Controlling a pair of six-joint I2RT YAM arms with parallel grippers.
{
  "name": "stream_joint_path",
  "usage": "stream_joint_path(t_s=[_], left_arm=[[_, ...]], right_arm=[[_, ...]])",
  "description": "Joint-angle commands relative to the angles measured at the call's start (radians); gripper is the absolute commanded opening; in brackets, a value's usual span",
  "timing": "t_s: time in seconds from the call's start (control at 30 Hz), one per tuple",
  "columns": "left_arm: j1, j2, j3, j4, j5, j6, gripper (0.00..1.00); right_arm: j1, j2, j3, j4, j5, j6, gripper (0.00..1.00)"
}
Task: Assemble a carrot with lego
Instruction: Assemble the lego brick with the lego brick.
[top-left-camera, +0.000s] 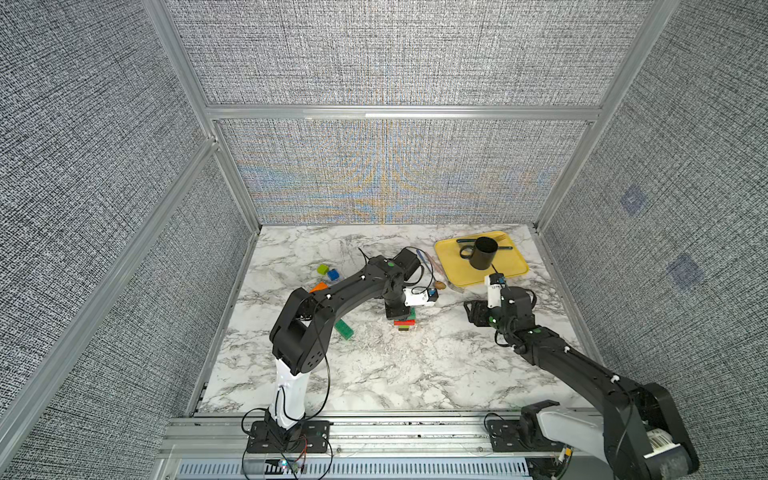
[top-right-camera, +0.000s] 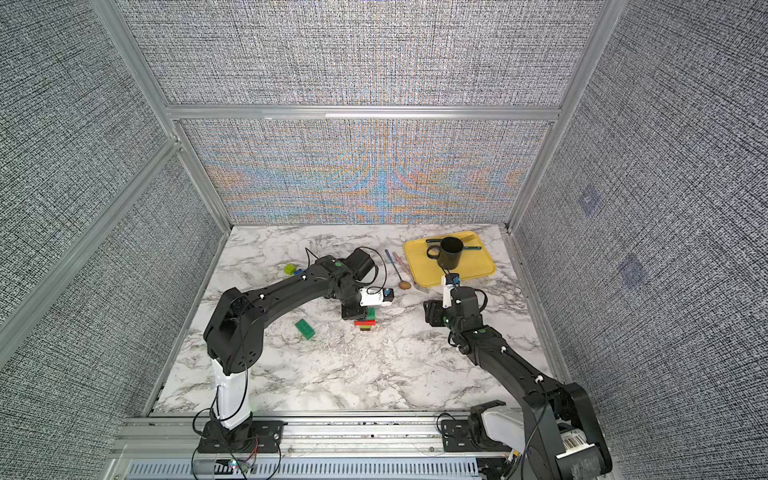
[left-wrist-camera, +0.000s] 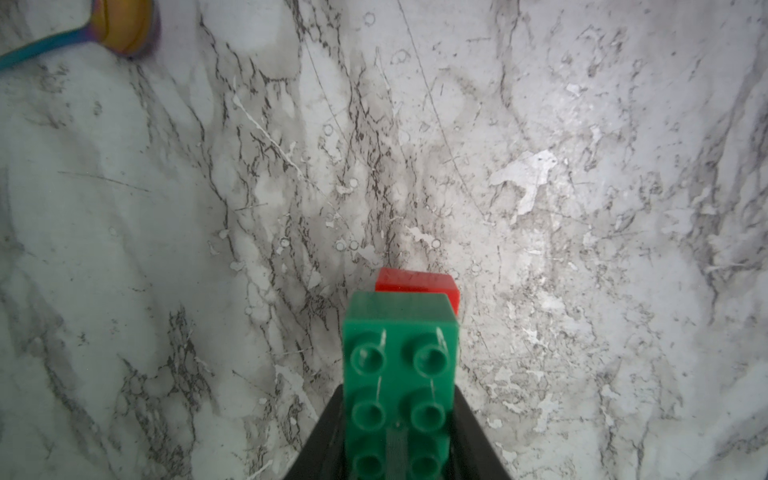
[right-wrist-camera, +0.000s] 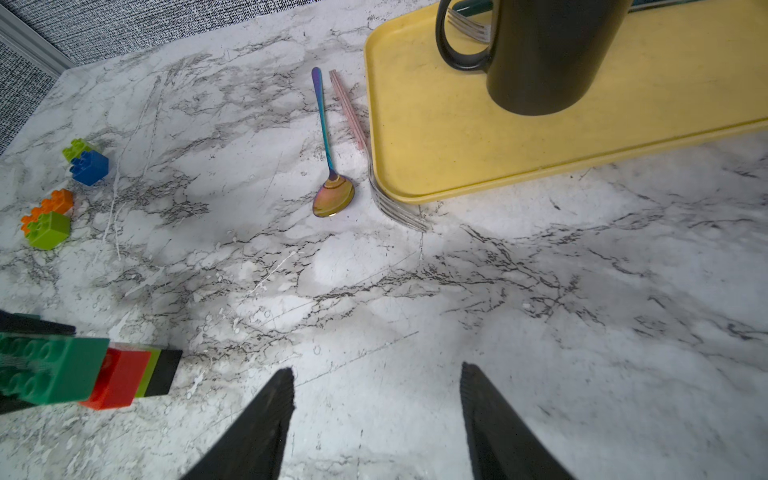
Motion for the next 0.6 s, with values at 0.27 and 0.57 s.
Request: stream_joint_path(t_s=[0.27, 0.57], left_arm=[[-0.003, 0.010, -0.004, -0.049, -0.018, 0.010, 0.23], [-0.003, -0.049, 0.003, -0.034, 0.002, 0.009, 0.23]], right_arm=[[0.000, -0.002, -0.009, 0.022, -0.007, 0.004, 0.65], [0.000, 0.001, -0.016, 0.030, -0.016, 0.013, 0.65]])
